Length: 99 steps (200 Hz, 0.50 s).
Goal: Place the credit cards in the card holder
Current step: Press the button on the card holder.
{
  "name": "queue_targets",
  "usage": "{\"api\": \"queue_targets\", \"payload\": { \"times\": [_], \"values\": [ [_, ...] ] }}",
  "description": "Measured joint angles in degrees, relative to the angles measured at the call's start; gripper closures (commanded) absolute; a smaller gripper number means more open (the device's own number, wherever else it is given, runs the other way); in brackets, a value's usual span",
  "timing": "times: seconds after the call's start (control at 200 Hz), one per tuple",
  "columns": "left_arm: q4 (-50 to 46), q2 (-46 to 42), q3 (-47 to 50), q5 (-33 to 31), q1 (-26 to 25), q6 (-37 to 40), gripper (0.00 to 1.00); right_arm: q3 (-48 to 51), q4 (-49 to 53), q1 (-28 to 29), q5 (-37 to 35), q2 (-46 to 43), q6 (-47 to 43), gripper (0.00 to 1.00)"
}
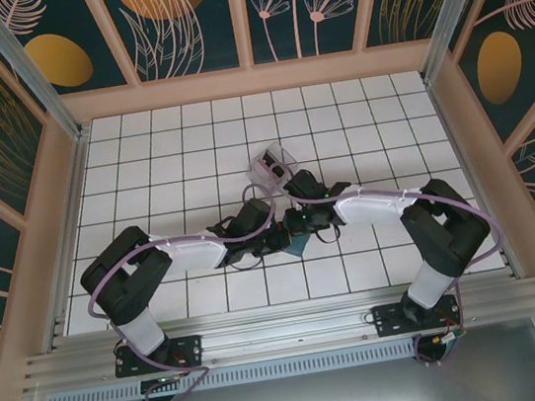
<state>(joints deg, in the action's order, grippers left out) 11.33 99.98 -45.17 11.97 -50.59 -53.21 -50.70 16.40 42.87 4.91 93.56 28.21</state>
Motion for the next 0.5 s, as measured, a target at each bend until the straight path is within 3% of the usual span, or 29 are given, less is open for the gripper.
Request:
{"api": "queue_targets", "payload": {
  "times": [0.495],
  "values": [
    [0.0, 0.1, 0.0, 1.1, 0.0, 0.2, 1.0, 9.1, -9.7, 5.0, -7.9, -5.0, 4.7, 0.9]
  ]
}}
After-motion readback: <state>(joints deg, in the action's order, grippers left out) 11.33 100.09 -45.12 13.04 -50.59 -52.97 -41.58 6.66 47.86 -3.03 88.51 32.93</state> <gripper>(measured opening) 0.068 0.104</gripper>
